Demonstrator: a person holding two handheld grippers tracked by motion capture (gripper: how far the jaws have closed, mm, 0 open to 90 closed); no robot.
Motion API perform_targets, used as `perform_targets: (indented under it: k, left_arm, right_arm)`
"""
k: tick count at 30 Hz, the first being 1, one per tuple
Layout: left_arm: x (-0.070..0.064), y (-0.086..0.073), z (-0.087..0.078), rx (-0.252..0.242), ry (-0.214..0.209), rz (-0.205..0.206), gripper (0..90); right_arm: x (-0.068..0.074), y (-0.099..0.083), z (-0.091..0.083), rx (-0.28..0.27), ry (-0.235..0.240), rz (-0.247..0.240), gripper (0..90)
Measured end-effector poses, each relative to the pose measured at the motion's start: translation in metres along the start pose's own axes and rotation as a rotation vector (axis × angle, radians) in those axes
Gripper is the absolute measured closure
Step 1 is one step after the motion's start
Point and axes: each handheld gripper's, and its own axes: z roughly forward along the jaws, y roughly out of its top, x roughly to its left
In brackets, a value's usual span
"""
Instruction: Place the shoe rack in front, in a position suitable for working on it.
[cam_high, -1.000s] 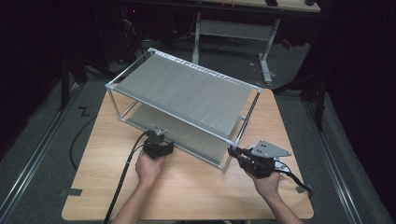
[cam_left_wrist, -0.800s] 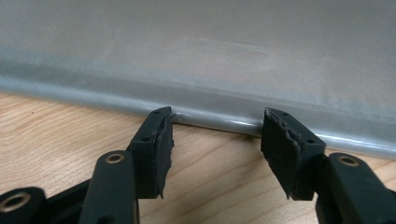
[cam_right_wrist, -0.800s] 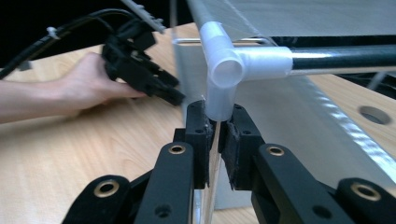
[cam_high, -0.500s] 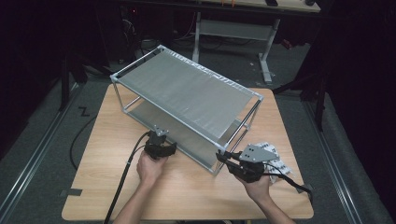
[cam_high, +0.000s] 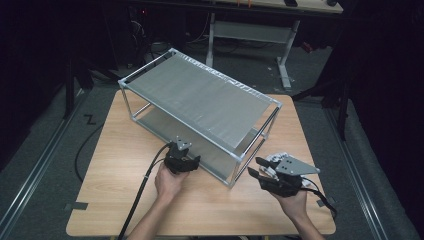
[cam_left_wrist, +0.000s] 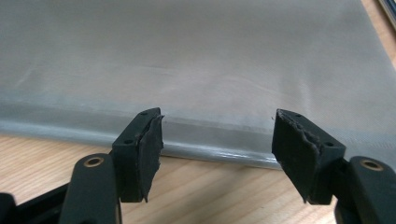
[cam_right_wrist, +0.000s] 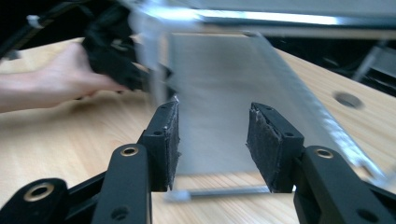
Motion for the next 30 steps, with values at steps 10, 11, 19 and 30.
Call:
perform_targets:
  k: [10,11,19,30]
  left_arm:
    - [-0.024,-0.002,-0.007,0.001,-0.061,0.069,32.0]
    - [-0.027,-0.004,-0.009,-0.002,-0.072,0.076,31.9]
    - [-0.047,-0.014,-0.019,0.002,-0.147,0.147,32.4]
    - [-0.079,-0.009,-0.034,-0.055,-0.278,0.229,35.0]
  right_arm:
    - [-0.060,-0.041,-0.019,0.116,-0.215,0.123,47.0]
    - [-0.065,-0.046,-0.019,0.136,-0.229,0.133,46.0]
    - [-0.089,-0.083,-0.009,0.270,-0.264,0.219,36.8]
    - [-0.097,-0.105,0.006,0.328,-0.251,0.271,64.2]
